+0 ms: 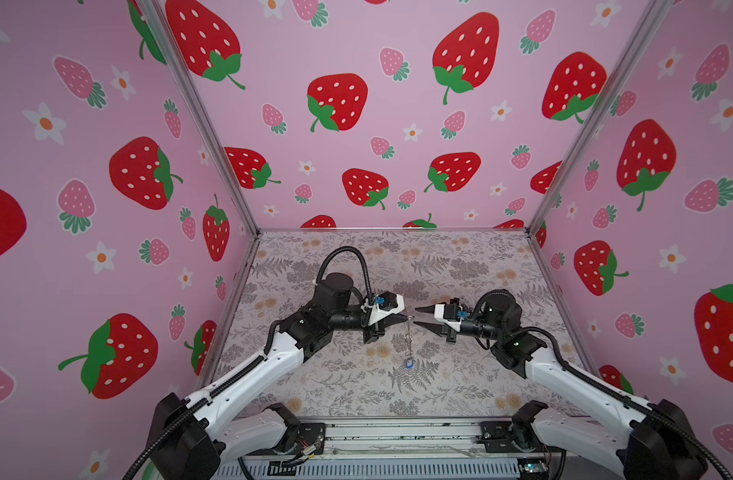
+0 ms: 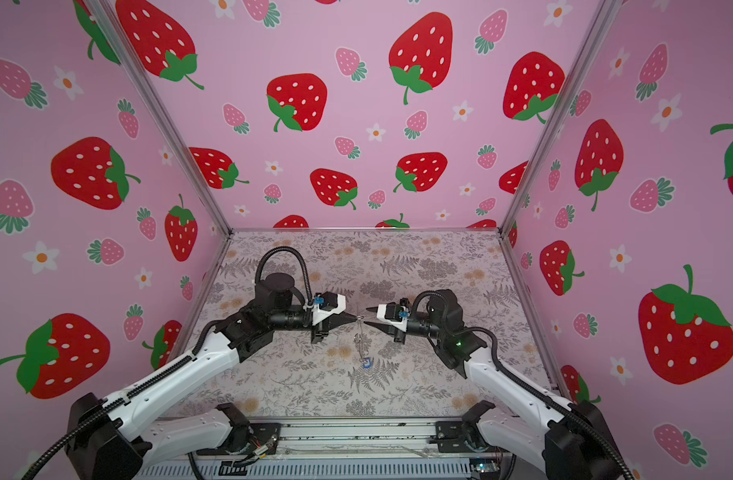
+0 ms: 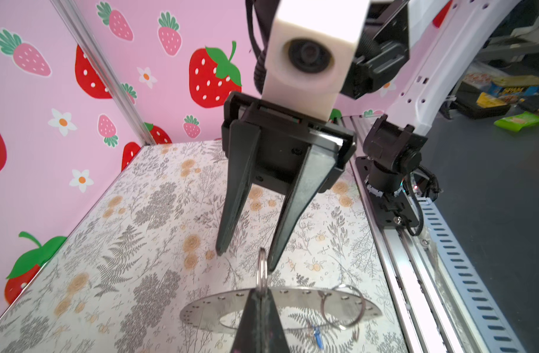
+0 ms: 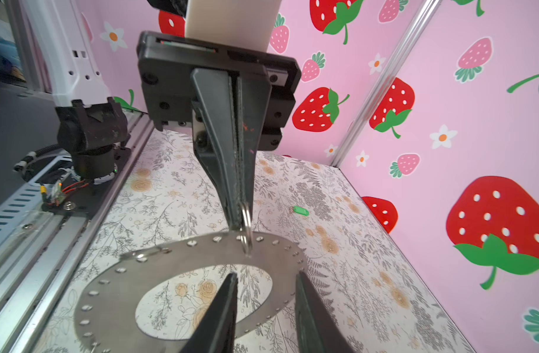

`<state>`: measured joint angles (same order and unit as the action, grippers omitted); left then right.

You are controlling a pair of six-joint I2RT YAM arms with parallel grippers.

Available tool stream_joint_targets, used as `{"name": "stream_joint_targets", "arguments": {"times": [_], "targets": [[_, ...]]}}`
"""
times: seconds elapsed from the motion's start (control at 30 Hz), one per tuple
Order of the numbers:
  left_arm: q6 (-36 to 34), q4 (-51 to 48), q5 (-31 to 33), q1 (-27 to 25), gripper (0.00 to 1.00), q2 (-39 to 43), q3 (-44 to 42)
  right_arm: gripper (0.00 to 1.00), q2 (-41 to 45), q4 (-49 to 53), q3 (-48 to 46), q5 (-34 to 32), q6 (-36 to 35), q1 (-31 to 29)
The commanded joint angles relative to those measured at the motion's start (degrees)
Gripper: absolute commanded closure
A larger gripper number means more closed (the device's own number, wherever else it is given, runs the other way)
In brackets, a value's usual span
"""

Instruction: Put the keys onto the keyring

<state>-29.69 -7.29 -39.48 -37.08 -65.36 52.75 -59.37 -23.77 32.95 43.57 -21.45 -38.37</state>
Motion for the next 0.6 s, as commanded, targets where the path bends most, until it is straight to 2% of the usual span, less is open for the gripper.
{"name": "stream_joint_targets", "arguments": {"times": [0.0,0.23,0.43,0.57], "targets": [[-5.4,-12.7,6.5,-1.0,1.00,-1.1,6.8,0.66,1.5,5.3,2.6,-3.5,-4.3,-0.1],[-7.5,-25.7,15.7,-4.1,1.00,-5.4,16.8,0.68,0.8,9.0,5.8,-1.3,-6.1,-0.1],[-7.1,-36.2,17.9,-5.2,1.00,-10.1,26.8,0.71,-0.1,8.7,6.1,0.9,-6.1,-0.4],[-7.7,-41.1,18.5,-6.2,1.00,-12.4,30.4,0.73,-1.3,8.7,6.2,1.5,-5.6,-0.8]]}}
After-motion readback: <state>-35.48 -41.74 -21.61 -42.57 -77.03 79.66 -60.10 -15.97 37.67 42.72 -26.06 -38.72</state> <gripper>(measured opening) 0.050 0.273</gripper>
